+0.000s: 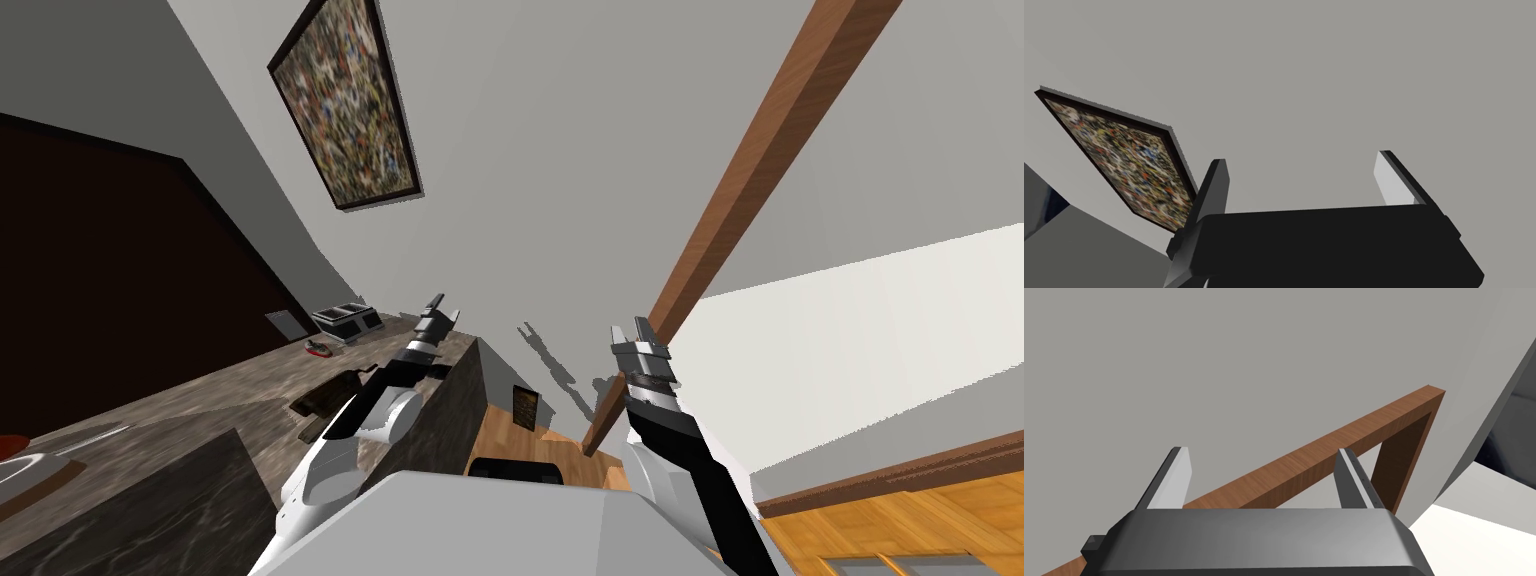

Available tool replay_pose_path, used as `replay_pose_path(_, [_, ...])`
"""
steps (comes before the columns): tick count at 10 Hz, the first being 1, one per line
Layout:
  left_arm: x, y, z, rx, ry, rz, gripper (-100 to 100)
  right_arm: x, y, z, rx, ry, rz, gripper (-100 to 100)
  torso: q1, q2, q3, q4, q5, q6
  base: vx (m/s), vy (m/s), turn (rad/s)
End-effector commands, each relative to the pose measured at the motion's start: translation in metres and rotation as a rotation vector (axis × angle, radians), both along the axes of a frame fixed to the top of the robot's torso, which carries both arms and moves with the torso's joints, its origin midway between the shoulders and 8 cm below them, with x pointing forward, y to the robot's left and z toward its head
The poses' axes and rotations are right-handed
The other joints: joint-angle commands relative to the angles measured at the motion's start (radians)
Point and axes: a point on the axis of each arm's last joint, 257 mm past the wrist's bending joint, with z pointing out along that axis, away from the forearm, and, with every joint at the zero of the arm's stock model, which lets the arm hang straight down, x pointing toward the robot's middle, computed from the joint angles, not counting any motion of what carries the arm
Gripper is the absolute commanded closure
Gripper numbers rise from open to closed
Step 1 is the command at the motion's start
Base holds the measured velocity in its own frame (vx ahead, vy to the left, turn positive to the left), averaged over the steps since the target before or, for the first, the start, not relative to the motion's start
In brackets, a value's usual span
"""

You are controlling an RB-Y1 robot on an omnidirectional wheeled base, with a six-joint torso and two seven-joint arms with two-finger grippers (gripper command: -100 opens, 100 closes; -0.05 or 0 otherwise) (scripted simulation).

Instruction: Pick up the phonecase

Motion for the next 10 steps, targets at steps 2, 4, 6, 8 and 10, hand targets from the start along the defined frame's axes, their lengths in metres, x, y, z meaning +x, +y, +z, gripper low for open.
replay_pose_path(2, [0.01, -0.002, -0.01, 0.0, 0.06, -0.01, -100, 0.0, 0.0, 0.0, 0.0, 0.0, 0.0, 0, 0.0, 0.0, 0.0, 0.0, 0.0, 0.0, 0.009, -0.013, -0.014])
replay_pose_path(4, [0.016, -0.003, -0.014, -0.001, 0.094, -0.021, -100, 0.0, 0.0, 0.0, 0.0, 0.0, 0.0, 0, 0.0, 0.0, 0.0, 0.0, 0.0, 0.0, 0.008, -0.015, -0.006])
replay_pose_path(6, [0.019, -0.003, -0.023, 0.001, 0.133, -0.018, -100, 0.0, 0.0, 0.0, 0.0, 0.0, 0.0, 0, 0.0, 0.0, 0.0, 0.0, 0.0, 0.0, 0.005, -0.008, -0.005])
replay_pose_path(8, [0.027, -0.004, -0.033, 0.003, 0.185, -0.026, -100, 0.0, 0.0, 0.0, 0.0, 0.0, 0.0, 0, 0.0, 0.0, 0.0, 0.0, 0.0, 0.0, 0.007, -0.01, -0.012])
replay_pose_path(10, [0.032, -0.004, -0.039, 0.005, 0.222, -0.033, -100, 0.0, 0.0, 0.0, 0.0, 0.0, 0.0, 0, 0.0, 0.0, 0.0, 0.0, 0.0, 0.0, 0.006, -0.007, -0.005])
